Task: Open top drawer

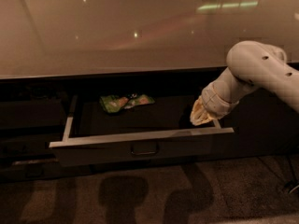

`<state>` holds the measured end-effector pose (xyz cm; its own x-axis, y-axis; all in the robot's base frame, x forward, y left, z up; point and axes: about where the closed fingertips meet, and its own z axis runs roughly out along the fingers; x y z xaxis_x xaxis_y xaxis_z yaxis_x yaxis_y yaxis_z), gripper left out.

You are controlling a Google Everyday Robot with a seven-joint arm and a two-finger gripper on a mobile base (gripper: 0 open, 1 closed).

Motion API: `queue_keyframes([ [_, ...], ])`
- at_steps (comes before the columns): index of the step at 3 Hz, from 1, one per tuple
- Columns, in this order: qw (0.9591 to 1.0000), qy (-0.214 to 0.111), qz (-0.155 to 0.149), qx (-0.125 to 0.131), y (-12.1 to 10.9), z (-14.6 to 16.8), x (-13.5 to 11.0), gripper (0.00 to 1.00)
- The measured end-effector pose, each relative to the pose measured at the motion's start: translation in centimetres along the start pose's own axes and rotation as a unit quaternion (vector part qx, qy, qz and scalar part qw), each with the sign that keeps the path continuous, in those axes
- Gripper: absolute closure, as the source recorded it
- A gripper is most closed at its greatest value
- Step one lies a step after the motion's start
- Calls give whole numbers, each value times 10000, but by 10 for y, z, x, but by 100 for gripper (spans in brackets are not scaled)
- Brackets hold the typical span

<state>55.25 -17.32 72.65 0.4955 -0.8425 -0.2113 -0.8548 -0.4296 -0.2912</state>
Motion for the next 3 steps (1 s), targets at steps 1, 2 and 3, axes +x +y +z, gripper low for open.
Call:
queue_keyframes([
  [1,9952,-724,-609,-235,-8,21,-23,100],
  [2,9956,-698,-579,-230,-8,22,-23,100],
  [3,9961,-618,-512,-374,1,47,-14,100],
])
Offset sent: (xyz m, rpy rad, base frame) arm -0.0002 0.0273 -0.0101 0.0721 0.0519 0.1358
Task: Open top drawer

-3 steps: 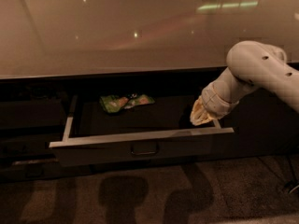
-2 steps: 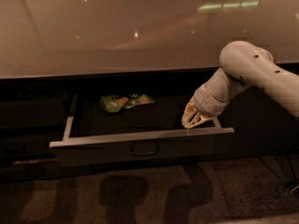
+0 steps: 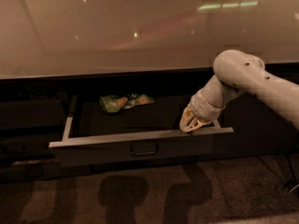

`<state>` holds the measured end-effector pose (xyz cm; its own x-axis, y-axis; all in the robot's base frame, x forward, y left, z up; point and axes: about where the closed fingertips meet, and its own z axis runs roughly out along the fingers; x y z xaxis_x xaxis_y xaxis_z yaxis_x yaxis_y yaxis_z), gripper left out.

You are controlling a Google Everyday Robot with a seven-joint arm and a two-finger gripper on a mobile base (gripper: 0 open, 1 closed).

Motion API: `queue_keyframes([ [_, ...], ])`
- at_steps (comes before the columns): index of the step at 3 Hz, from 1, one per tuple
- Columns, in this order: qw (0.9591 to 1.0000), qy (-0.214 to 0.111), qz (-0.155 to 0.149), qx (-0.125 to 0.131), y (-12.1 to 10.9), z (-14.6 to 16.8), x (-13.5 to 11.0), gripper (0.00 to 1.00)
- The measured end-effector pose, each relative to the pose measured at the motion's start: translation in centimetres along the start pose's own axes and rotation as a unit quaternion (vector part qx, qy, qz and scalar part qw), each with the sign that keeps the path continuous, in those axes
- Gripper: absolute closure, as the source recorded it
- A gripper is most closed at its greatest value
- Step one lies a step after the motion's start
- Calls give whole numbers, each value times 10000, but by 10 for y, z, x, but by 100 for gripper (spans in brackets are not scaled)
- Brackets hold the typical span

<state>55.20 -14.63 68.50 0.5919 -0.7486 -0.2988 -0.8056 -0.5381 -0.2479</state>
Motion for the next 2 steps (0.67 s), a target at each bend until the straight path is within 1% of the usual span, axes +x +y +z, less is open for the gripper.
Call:
queue_keyframes([
  [1,9999,-87,15,-58,4,9,4,100],
  [2,9979,-648,-78,-32,14,37,15,100],
])
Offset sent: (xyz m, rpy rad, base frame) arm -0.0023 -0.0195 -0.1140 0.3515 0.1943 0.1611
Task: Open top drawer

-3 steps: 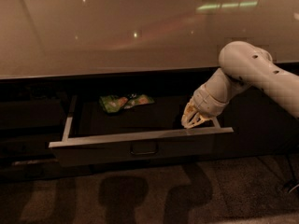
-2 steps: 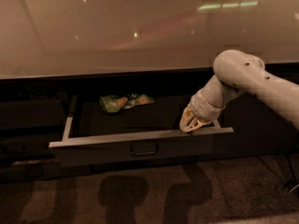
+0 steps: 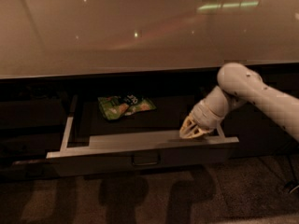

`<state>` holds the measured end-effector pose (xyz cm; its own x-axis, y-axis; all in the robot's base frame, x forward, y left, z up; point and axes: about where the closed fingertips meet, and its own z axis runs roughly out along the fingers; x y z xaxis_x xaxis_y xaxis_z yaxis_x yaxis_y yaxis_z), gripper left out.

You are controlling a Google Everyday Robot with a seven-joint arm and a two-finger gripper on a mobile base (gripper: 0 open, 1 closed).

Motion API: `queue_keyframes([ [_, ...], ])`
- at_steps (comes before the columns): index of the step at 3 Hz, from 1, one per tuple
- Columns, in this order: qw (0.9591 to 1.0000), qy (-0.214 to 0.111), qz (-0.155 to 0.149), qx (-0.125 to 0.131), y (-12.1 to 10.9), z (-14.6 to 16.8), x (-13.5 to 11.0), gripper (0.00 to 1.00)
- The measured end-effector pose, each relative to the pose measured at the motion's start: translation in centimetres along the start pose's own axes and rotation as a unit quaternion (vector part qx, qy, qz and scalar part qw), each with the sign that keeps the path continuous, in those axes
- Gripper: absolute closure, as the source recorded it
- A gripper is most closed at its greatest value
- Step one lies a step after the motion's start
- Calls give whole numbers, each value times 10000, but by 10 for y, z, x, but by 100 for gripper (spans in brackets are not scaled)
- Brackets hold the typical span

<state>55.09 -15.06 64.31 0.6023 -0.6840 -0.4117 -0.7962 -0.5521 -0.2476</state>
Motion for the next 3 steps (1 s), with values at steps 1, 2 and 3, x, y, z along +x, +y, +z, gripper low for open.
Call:
queue_keyframes([
  [1,9994,-307,-109,-60,7,30,9,100],
  [2,9994,-308,-108,-60,7,31,9,100],
  [3,9993,-365,-51,-99,15,36,7,81],
])
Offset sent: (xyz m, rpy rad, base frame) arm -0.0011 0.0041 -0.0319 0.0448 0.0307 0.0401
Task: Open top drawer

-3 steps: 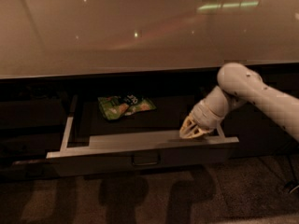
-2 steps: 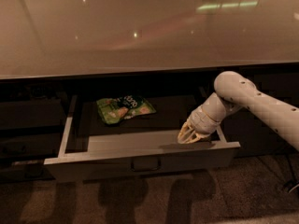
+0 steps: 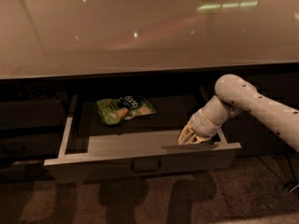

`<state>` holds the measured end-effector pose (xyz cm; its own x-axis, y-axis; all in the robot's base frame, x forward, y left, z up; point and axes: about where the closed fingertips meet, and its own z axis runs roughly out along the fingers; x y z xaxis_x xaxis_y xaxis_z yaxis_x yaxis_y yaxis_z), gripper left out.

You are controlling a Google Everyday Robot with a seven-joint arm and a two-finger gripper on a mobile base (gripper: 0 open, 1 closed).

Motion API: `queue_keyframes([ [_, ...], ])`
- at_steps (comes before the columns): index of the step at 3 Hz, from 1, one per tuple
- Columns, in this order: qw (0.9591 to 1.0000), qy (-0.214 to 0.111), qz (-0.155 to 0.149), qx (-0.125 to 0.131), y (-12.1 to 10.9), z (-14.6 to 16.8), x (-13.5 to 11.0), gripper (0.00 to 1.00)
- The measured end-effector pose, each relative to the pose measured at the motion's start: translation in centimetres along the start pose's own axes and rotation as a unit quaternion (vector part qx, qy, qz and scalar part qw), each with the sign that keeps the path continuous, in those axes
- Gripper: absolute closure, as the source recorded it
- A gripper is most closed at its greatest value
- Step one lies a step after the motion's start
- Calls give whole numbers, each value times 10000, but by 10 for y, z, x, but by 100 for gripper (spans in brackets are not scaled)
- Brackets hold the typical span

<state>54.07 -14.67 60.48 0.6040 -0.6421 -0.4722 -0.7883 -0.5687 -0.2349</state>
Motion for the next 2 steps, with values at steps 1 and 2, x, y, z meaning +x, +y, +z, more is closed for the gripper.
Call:
queue_keyframes([
  [1,10000,-93,-18,15,6,6,-3,58],
  [2,9997,-239,-34,-4,36,20,-14,34],
])
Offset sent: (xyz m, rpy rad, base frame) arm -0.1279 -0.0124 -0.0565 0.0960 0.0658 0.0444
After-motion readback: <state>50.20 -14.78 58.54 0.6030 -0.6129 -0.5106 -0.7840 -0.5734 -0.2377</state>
